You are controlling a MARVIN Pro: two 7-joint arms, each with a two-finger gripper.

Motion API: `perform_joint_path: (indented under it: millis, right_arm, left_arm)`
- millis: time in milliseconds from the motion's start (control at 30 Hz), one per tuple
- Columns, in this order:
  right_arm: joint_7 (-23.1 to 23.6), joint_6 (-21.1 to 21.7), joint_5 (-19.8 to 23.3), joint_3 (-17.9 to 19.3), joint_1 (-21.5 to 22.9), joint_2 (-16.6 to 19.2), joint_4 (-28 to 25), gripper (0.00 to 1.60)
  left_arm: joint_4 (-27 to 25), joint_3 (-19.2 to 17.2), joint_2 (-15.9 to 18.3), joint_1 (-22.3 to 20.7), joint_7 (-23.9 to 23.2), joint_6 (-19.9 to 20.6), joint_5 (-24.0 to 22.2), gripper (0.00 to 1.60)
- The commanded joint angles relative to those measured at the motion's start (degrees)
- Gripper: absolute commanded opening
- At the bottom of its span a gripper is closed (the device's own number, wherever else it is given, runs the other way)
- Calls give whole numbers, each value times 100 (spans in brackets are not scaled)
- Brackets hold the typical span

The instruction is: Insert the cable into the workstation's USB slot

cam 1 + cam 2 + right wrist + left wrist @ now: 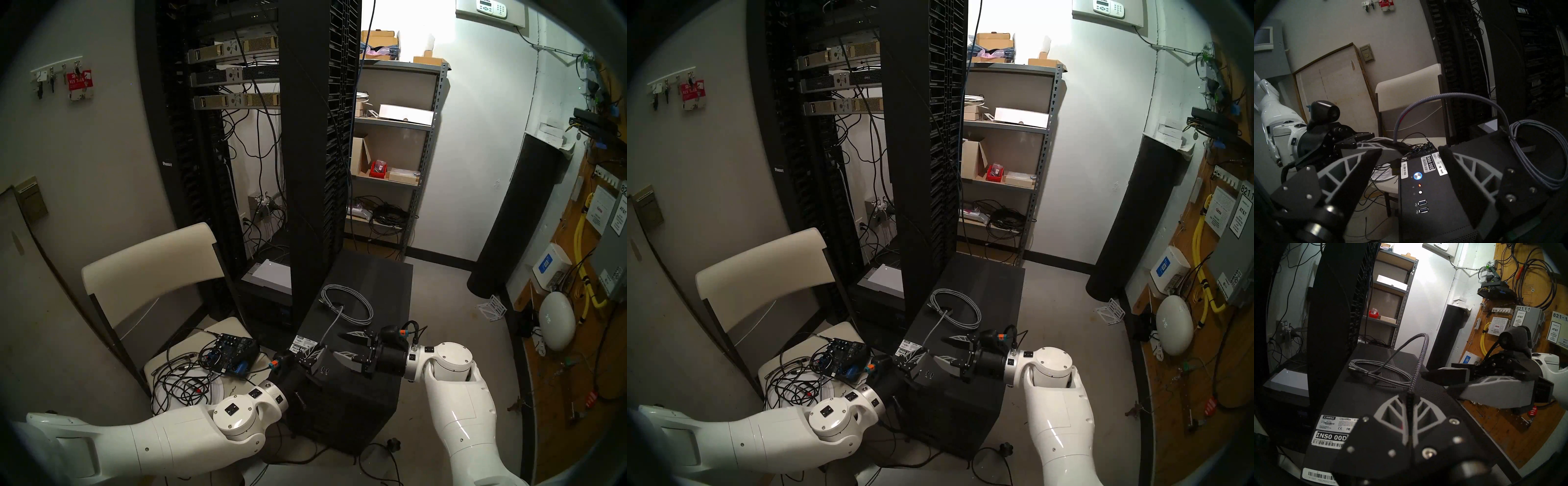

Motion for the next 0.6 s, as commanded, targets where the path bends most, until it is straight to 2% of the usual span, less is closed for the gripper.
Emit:
perform_joint_path:
  millis: [0,267,400,433,500,567]
  right_arm:
    - [141,-11,127,-70,167,-109,-99,134]
    - [157,23,71,-147,224,-111,-61,123]
    - [137,15,33,-190,249,-112,-4,112]
    - [114,14,16,-196,248,-115,1,95]
    - [108,8,11,-202,255,-113,19,82]
    - [92,-3,0,-200,261,-109,35,77]
  left_arm:
    - [-65,-7,-51,-48,-81,-64,47,0]
    - [-81,-8,-32,-6,-101,-87,83,0]
    - [-113,-15,-27,-2,-99,-86,97,0]
    - [-114,-17,-28,-2,-100,-84,99,0]
    - [-118,-17,-26,-11,-115,-73,102,0]
    - [-117,-17,-26,-18,-130,-62,100,0]
